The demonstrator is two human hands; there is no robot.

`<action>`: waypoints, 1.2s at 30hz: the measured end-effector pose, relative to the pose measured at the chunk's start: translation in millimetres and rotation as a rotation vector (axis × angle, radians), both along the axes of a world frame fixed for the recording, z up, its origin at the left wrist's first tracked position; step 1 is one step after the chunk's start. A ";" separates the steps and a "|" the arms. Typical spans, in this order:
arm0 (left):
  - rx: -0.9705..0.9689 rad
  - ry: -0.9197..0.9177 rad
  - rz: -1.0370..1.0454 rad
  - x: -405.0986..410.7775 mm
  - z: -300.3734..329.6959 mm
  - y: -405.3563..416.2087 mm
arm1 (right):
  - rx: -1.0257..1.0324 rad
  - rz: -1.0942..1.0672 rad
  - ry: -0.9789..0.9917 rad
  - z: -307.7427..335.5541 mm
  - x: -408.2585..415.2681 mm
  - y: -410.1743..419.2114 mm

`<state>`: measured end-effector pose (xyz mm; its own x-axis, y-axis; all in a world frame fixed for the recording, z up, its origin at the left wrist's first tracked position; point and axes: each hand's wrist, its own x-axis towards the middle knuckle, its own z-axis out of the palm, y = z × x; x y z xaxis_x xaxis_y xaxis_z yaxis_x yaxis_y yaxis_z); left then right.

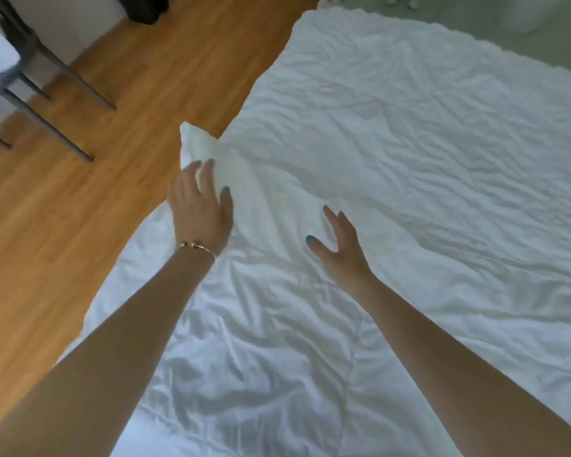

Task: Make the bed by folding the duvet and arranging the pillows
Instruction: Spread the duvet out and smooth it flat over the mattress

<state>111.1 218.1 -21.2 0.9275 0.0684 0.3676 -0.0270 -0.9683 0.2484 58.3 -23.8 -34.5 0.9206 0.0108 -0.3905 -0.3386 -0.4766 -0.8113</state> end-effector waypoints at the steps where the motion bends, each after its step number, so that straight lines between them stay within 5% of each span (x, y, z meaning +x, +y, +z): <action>1: 0.058 -0.085 -0.237 -11.0 -12.4 -8.0 | -0.146 0.087 0.018 -7.1 -2.8 -1.6; 3: 0.296 -0.008 -0.585 -26.4 -41.2 -16.8 | -0.462 0.260 0.070 -22.9 -6.8 -7.8; 4: 0.373 0.170 -0.586 -29.1 -50.8 -17.4 | -0.588 0.327 0.079 -31.5 -7.6 -12.7; 7: 0.198 0.821 -0.117 -21.9 -77.3 9.2 | -0.771 0.404 0.054 -43.3 -3.2 -32.4; 10: 0.084 1.002 0.197 -9.7 -83.2 28.7 | -0.826 0.469 0.149 -54.1 10.5 -54.6; 13: -0.088 0.819 0.196 1.9 -68.6 -19.4 | -0.832 0.556 0.239 -67.1 18.4 -61.5; 15: -0.203 0.633 -0.060 0.3 -62.2 -70.7 | -0.777 0.534 0.241 -72.9 20.4 -58.7; 17: -0.098 0.713 -0.325 -12.5 -65.8 -113.9 | -0.655 0.470 0.197 -70.5 17.9 -64.1; 20: 0.286 1.041 -0.263 -9.0 -79.1 -147.4 | -0.343 0.252 0.039 -59.3 4.6 -98.3; 23: 0.293 1.118 -0.113 22.9 -46.3 -188.4 | -0.758 0.123 -0.142 -60.0 -20.9 -158.6; 25: 0.279 0.877 -0.162 33.3 -28.7 -227.5 | -0.998 -0.046 0.061 -58.2 -39.4 -207.3; 27: 0.213 0.724 -0.346 26.4 -32.8 -265.2 | -0.955 -0.142 0.357 -54.2 -52.7 -252.5; 29: 0.233 0.858 -0.494 7.9 -55.0 -292.0 | -0.900 -0.127 0.503 -56.9 -55.1 -280.9; 31: 0.361 0.892 -0.477 -4.1 -88.5 -307.1 | -0.909 -0.123 0.473 -71.1 -51.5 -286.9; 36: 0.620 0.647 -0.511 12.4 -95.2 -324.7 | -0.974 -0.149 0.374 -96.4 -53.2 -282.0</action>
